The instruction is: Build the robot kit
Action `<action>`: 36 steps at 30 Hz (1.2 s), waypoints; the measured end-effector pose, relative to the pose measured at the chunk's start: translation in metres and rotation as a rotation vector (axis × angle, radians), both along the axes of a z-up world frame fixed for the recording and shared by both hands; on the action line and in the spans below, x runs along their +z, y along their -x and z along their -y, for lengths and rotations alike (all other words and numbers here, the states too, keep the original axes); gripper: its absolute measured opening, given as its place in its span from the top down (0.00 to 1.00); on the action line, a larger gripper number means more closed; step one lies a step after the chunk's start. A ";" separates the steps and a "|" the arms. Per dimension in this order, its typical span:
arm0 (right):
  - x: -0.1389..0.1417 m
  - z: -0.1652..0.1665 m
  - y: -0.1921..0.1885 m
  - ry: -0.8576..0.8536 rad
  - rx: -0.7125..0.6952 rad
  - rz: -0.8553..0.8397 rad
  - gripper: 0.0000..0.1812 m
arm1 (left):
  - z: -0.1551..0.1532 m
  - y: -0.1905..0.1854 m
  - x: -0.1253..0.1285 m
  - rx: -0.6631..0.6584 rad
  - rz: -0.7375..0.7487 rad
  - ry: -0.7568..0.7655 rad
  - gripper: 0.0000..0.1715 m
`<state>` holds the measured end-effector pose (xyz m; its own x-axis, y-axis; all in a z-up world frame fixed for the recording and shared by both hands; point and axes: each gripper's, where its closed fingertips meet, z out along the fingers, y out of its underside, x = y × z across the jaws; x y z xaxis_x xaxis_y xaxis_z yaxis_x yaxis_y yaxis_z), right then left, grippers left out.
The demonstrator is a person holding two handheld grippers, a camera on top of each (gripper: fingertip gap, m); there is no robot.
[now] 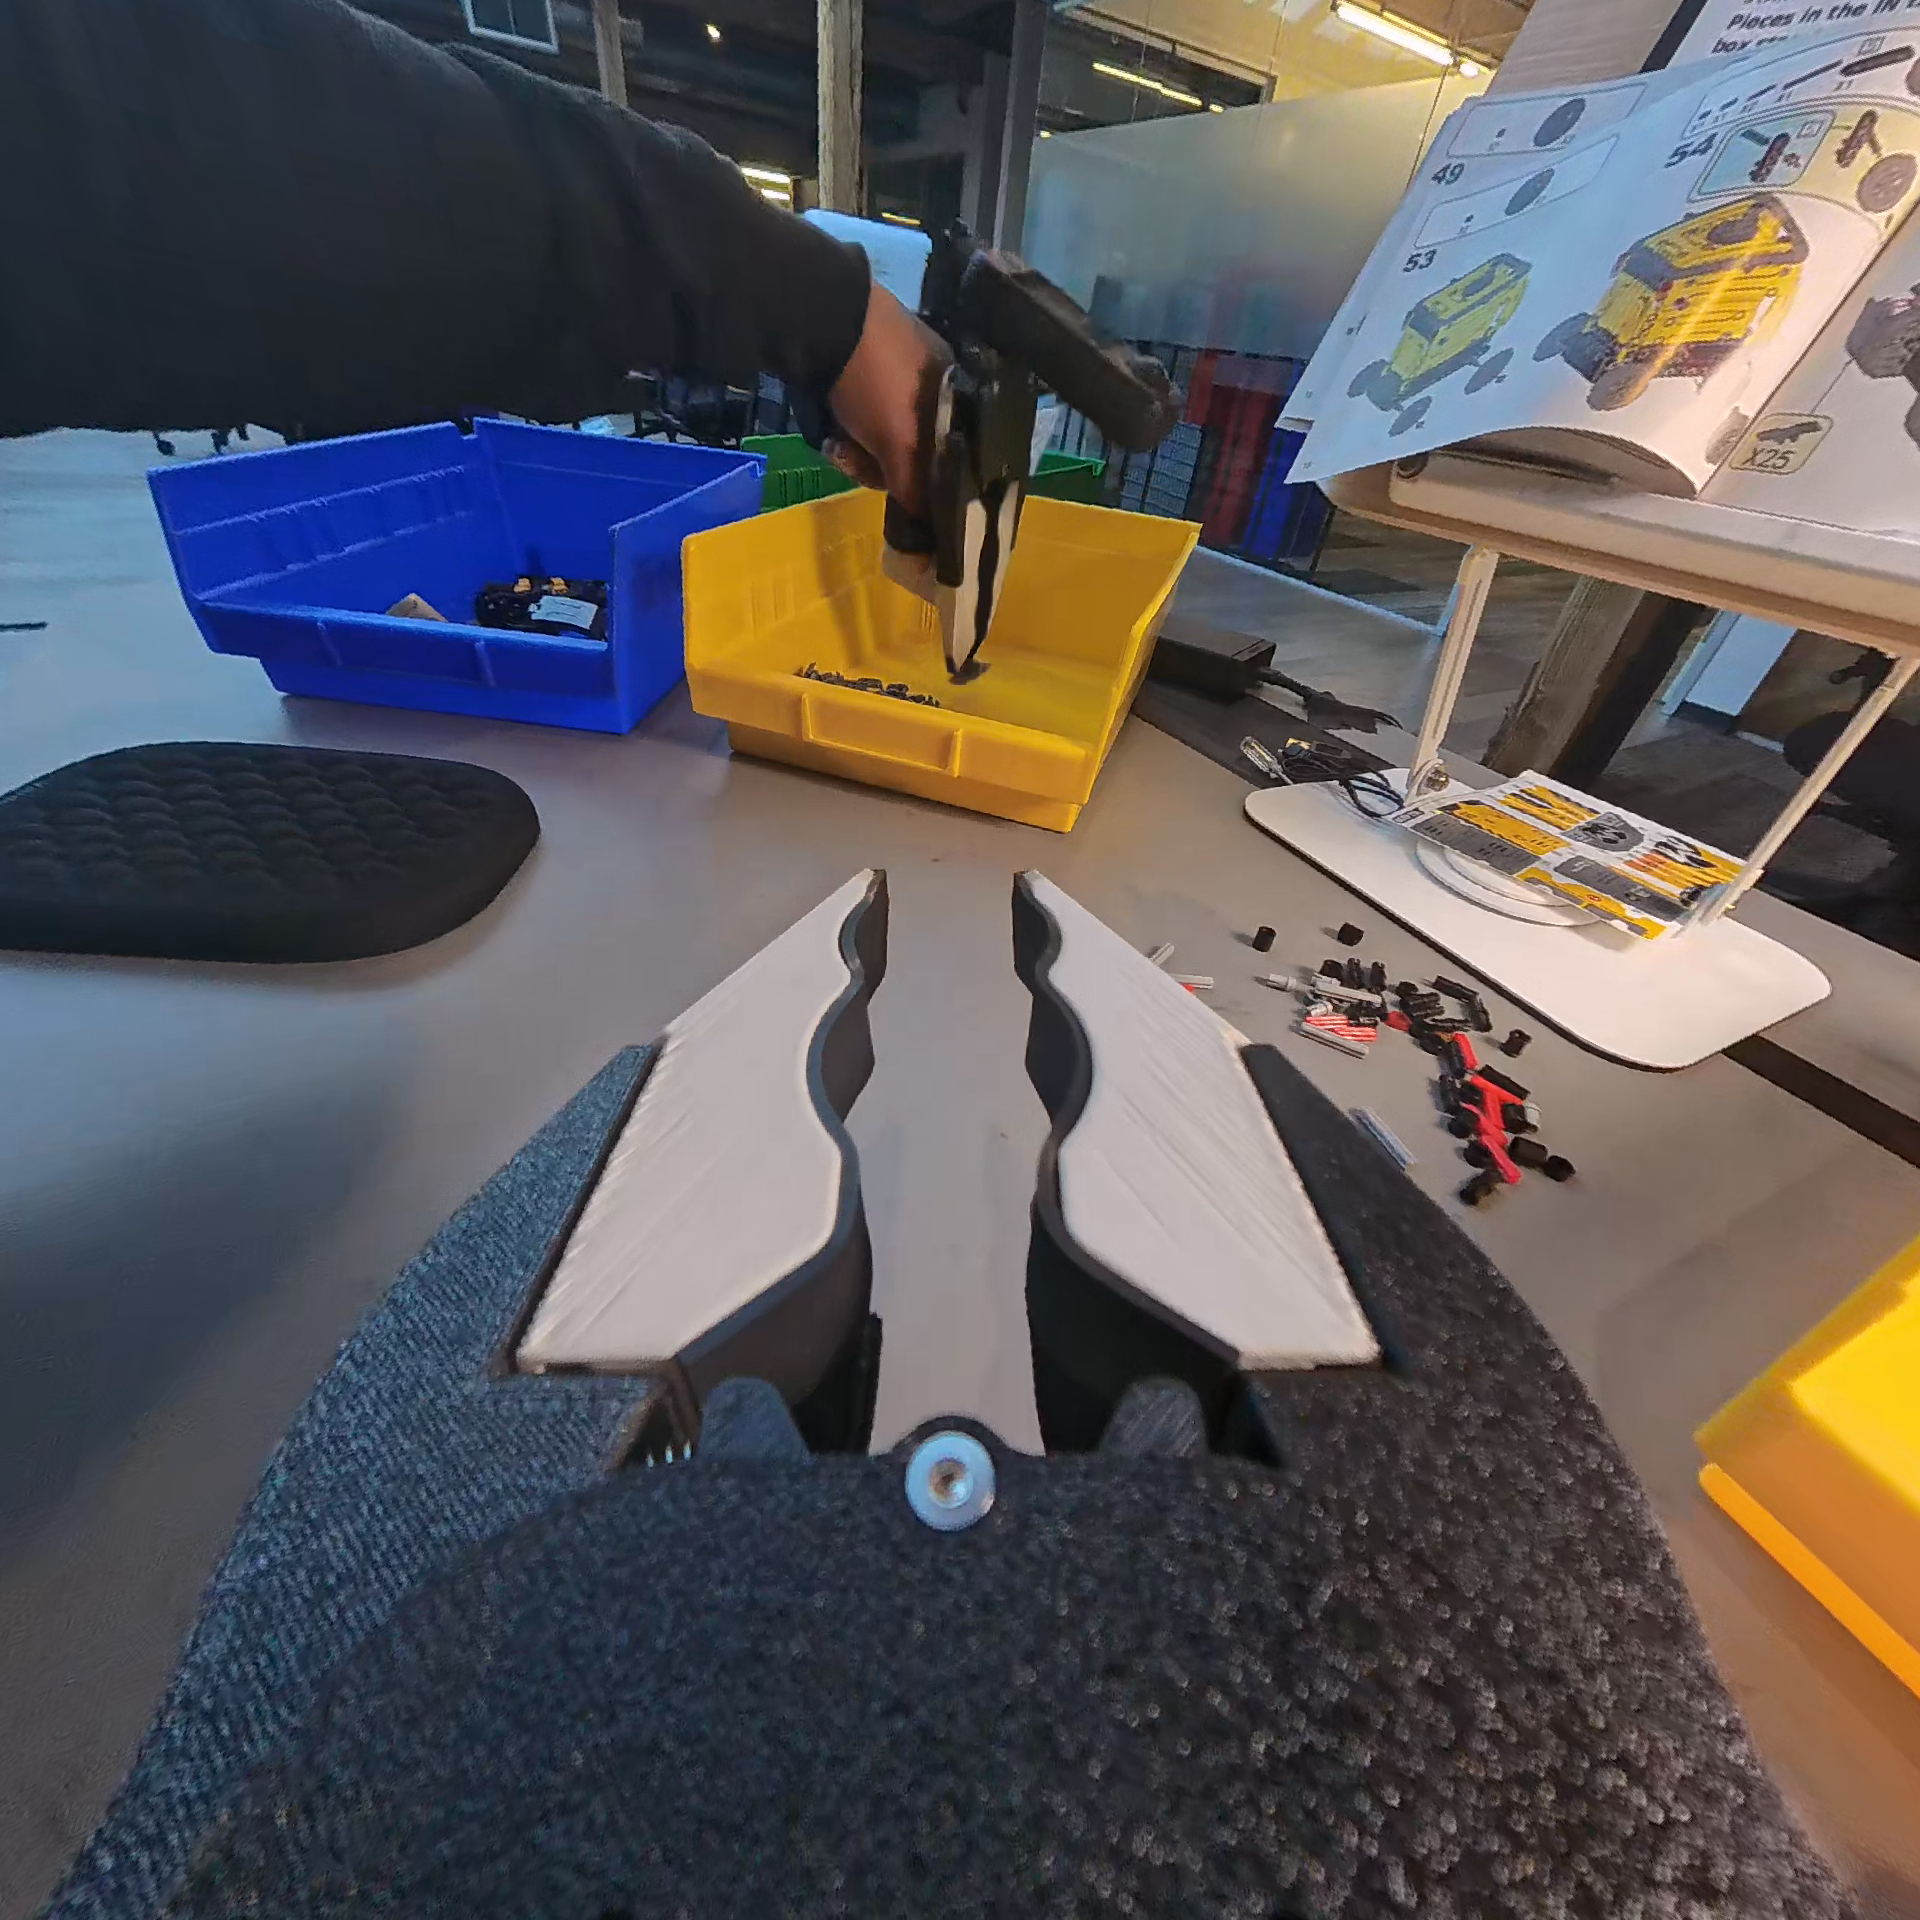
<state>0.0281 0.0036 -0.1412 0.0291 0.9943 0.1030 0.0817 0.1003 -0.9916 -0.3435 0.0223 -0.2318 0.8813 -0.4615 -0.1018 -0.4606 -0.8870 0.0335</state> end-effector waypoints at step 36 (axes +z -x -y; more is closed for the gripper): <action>0.011 -0.019 -0.011 0.047 -0.056 -0.052 0.87 | 0.006 -0.064 0.056 -0.115 0.014 -0.197 0.78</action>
<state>0.0395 0.0228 -0.1299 0.0887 0.9946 0.0533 0.0346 0.0504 -0.9981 -0.2790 0.0161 -0.1757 0.8257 -0.5317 -0.1882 -0.5586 -0.8172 -0.1421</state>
